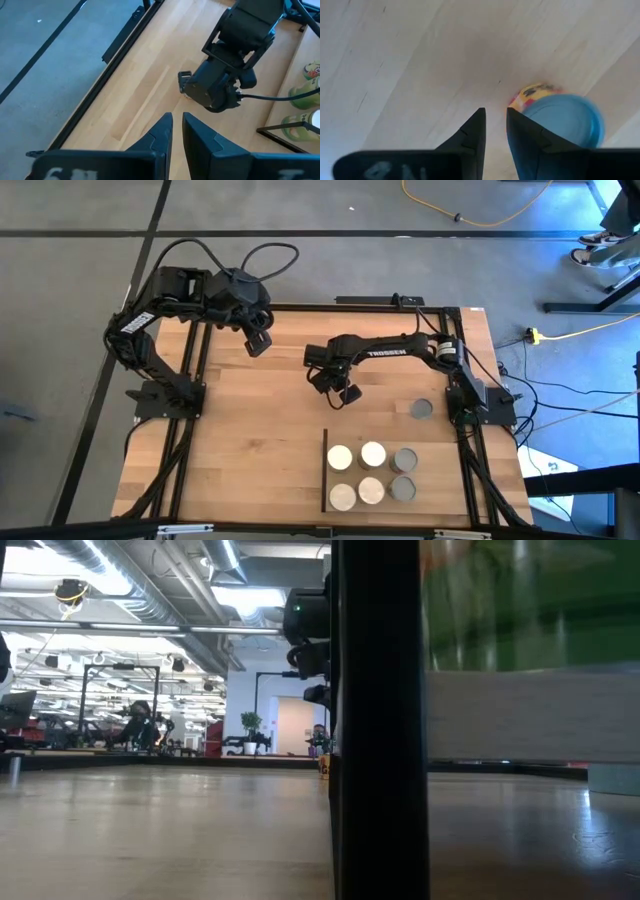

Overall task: Pick and place cans onto a shelf
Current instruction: Put the canned orange on the shelf

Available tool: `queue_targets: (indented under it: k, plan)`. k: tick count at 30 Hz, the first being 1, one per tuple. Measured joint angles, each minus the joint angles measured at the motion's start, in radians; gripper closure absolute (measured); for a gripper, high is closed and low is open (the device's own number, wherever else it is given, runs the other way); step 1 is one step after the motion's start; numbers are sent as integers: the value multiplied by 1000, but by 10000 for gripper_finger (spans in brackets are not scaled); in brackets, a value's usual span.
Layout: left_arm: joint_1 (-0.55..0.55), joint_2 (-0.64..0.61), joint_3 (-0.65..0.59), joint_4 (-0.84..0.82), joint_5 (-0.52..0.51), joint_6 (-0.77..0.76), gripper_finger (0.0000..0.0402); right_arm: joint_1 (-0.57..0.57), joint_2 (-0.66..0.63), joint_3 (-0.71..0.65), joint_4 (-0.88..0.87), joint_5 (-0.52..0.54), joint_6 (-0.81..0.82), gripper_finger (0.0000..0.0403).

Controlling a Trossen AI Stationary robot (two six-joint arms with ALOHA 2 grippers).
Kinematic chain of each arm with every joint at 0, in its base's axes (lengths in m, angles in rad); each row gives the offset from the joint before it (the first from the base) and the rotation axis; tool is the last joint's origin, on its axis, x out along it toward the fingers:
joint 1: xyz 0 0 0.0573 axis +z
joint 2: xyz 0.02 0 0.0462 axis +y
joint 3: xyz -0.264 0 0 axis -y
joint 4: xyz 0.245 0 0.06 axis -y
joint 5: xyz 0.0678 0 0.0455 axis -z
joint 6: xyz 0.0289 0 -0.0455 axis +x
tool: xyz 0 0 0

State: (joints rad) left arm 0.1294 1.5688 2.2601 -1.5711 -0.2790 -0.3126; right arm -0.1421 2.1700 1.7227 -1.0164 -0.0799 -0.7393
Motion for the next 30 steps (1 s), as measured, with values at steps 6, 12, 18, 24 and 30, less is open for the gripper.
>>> queue_targets:
  k: [6,12,18,24,30]
  plan:
    - [0,0,0,0,0,0,365,8,0,41,-18,97,33,324]
    - [0,0,0,0,0,0,365,-8,0,24,8,-19,128,324]
    - [0,0,0,0,0,0,365,-14,0,13,22,8,130,324]
    - [0,0,0,0,0,0,365,-19,0,13,25,19,185,324]
    - [0,0,0,0,0,0,365,-19,0,13,26,-22,190,324]
